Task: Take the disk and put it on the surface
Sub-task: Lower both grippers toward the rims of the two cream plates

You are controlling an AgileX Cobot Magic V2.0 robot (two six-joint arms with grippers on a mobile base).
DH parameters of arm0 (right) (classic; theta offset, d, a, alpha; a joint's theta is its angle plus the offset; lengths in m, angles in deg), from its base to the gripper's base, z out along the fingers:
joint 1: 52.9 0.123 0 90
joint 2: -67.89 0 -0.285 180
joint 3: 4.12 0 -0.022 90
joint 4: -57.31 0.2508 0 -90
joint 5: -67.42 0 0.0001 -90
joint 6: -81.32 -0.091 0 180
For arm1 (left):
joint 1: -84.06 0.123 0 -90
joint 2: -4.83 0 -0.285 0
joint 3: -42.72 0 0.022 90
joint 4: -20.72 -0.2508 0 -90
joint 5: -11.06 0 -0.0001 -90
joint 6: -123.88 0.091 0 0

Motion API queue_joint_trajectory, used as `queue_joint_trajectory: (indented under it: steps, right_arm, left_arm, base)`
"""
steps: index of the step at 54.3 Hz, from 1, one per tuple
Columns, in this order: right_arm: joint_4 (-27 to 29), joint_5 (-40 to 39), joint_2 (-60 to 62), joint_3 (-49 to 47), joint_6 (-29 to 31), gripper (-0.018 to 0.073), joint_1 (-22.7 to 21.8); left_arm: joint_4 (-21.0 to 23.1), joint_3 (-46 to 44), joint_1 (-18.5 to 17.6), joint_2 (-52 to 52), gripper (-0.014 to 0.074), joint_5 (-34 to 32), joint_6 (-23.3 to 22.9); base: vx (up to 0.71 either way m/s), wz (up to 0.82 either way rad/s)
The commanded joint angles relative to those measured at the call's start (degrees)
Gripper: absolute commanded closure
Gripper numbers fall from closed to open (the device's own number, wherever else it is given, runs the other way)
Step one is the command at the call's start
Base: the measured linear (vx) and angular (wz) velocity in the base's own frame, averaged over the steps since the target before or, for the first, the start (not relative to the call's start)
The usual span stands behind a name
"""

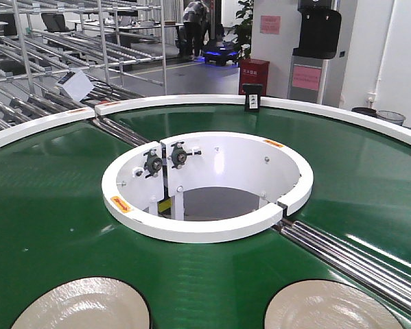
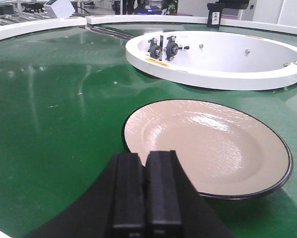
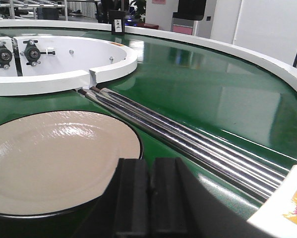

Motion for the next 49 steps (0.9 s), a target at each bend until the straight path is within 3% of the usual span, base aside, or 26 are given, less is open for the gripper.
queue_joint_trajectory:
  steps: [1, 49]
  right_arm:
    - [-0.36, -4.75, 0.46, 0.44, 0.13, 0.0487, -0.35]
    - [-0.36, -4.98, 0.46, 0.44, 0.13, 0.0487, -0.35]
  left_arm:
    - [-0.21, -1.25, 0.09, -0.77, 0.0604, -4.64, -0.50]
    - [-0.15, -1.50, 0.09, -0.77, 0.0604, -7.07, -0.55]
  base:
    - [0.00, 0.00]
    - [0.00, 0.00]
